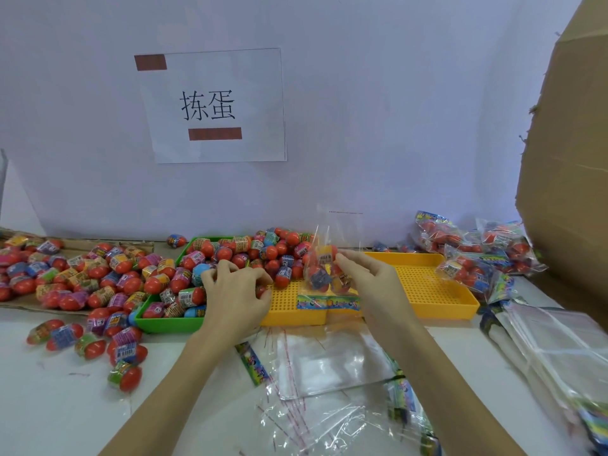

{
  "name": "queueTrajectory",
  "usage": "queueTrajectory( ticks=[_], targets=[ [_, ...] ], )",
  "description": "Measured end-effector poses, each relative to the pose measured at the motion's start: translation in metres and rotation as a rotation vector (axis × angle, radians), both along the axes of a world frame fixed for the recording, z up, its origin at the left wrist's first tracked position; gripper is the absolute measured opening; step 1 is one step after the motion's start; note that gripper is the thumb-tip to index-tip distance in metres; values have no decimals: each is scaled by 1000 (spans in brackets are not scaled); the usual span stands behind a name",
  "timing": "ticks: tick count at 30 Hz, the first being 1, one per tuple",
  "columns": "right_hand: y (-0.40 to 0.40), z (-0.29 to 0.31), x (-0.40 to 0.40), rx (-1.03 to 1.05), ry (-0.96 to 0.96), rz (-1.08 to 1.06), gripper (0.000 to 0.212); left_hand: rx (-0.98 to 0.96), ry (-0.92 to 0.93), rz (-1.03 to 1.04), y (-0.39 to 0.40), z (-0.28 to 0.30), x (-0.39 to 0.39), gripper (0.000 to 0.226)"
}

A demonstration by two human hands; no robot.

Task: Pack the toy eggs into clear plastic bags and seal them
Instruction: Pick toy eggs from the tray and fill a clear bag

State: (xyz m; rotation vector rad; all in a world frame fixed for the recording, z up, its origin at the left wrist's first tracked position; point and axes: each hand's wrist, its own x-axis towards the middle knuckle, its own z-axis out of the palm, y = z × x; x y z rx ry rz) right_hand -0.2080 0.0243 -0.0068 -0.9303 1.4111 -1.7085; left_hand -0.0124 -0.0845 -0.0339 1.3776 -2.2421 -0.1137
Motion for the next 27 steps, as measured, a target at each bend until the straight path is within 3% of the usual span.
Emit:
queueTrajectory(
  ticks=[3, 7, 9, 13, 16, 21, 27],
  targets=[
    [1, -3, 0, 3, 49, 11, 18, -35, 30, -27, 2, 2, -1, 18],
    [2, -4, 0, 7, 125, 10, 11, -246, 205, -92, 10, 10, -5, 21],
    [3, -4, 1, -1, 185, 19, 9, -291, 390, -141, 13, 16, -7, 22],
    [3, -6, 3, 38, 345, 43, 8, -186, 913, -244, 23, 33, -10, 14],
    [2, -8, 6, 63, 467, 56, 10, -147, 1091, -306, 30, 42, -8, 13],
    [1, -8, 12, 53, 589, 75, 9, -136, 1046, -343, 37, 45, -13, 10],
    [1, -9, 15, 29, 683, 96, 8, -269, 814, -316, 36, 38, -19, 14]
  ],
)
